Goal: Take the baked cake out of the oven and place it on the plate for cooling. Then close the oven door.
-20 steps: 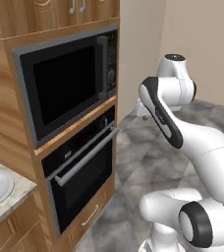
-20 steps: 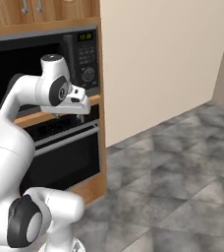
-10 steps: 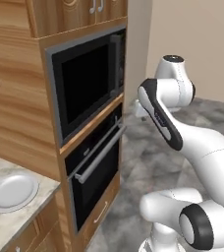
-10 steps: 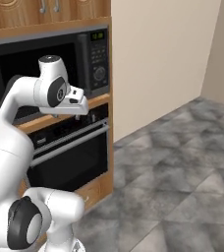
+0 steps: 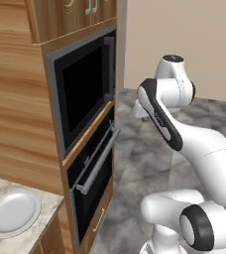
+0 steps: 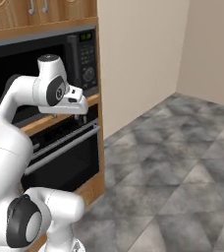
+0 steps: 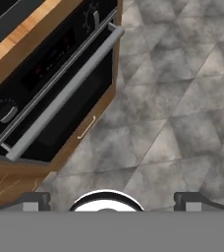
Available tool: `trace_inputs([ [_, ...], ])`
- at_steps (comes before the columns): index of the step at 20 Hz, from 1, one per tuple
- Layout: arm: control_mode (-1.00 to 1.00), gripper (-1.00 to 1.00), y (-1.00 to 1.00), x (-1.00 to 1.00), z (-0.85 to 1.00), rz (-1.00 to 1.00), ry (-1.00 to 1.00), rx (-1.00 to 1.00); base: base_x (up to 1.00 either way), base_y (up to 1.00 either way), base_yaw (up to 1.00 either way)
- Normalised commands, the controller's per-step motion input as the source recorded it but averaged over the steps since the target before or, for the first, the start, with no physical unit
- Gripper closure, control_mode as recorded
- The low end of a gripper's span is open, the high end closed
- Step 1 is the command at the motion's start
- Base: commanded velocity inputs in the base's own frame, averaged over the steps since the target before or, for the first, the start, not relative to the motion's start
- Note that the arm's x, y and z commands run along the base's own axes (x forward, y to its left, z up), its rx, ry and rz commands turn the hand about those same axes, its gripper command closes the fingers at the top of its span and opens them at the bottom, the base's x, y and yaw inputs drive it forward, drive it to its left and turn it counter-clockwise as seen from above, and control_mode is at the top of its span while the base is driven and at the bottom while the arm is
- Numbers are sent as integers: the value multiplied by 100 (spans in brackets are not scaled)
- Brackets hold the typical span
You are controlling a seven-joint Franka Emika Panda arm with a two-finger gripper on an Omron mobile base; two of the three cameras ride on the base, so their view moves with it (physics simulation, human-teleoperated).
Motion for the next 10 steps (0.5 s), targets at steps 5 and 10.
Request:
trace_inputs([
  [5,100,-100,0,0,0,0,0,0,9,27,-29],
  [10,100,-100,0,0,0,0,0,0,0,55,-27],
])
